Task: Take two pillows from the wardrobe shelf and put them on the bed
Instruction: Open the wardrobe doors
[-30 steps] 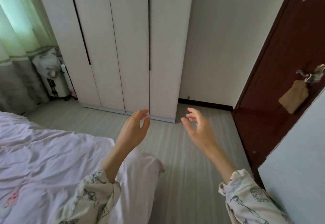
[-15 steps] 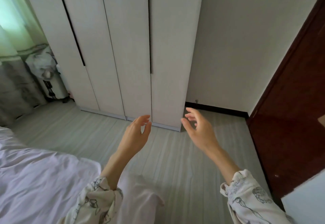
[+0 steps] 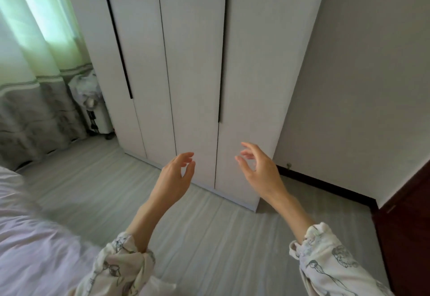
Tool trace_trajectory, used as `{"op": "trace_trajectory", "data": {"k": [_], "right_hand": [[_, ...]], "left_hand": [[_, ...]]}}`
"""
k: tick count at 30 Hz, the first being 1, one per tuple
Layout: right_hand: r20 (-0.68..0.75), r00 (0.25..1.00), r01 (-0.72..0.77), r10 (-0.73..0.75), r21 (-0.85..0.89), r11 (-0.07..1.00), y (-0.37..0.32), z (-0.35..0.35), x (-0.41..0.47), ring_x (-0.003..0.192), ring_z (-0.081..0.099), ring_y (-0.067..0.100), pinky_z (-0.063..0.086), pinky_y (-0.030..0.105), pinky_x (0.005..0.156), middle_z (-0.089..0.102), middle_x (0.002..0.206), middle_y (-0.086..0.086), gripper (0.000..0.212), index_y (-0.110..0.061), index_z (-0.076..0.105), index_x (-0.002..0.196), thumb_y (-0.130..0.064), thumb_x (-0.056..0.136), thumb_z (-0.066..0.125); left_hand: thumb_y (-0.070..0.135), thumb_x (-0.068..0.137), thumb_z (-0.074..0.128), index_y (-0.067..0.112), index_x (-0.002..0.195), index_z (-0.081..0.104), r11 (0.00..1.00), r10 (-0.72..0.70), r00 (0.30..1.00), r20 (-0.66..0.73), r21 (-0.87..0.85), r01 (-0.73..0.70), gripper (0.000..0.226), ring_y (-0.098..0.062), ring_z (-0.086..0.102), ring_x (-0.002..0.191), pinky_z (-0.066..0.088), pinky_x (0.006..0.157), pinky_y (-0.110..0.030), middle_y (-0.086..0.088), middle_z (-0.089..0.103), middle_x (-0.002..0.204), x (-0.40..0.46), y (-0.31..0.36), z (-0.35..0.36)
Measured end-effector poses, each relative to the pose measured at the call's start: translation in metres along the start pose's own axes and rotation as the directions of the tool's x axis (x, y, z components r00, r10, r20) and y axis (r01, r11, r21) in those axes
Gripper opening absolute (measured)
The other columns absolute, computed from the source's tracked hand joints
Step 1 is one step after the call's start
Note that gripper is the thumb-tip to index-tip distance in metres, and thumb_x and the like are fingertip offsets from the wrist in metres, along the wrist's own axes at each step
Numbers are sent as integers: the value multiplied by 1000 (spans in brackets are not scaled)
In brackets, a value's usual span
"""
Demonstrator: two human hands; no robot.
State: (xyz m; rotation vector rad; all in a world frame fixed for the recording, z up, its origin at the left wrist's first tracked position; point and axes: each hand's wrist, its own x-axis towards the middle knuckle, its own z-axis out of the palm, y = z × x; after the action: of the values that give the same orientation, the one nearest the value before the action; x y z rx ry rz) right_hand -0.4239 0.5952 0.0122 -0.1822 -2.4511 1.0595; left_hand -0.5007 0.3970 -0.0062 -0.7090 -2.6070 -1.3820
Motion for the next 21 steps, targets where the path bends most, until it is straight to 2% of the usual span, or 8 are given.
{"op": "trace_trajectory", "data": {"k": [4,7,15,18,21], "right_hand": [[65,997,45,-47,30,999,14,30,70,105,54,10,39,23,86,59,114,-3,42,-21,46,129,-36,91,52],[112,988,102,-109,66,993,19,59,126,103,53,7,35,18,82,58,112,-6,40,-22,47,128,-36,91,52],[232,950,175,-210,163,971,10,132,270,107,52,6,38,22,88,58,114,-7,39,-26,46,128,-38,91,50],[228,941,210,-250,185,960,7,157,314,106,53,6,37,18,83,58,113,-6,40,-25,46,129,-37,91,50],[261,924,229,-281,212,950,4,190,352,107,53,8,39,21,87,58,115,-5,40,-25,45,130,-37,92,49]], "left_hand": [[21,94,47,11,124,53,999,-41,998,-46,31,42,32,-18,57,105,47,92,-40,-6,61,116,53,-30,1],[21,94,48,11,123,54,997,-56,991,-119,51,62,32,-18,57,102,47,90,-36,-6,62,113,102,-57,-2],[24,94,48,14,123,54,987,-125,958,-258,66,147,31,-13,57,100,47,88,-32,-2,62,111,217,-114,-34],[24,94,48,13,123,54,984,-129,951,-282,86,158,32,-12,56,101,48,90,-35,-3,61,115,251,-131,-48],[22,94,47,11,124,53,976,-139,935,-327,115,185,33,-16,55,107,48,92,-40,-7,58,121,276,-157,-64]]}}
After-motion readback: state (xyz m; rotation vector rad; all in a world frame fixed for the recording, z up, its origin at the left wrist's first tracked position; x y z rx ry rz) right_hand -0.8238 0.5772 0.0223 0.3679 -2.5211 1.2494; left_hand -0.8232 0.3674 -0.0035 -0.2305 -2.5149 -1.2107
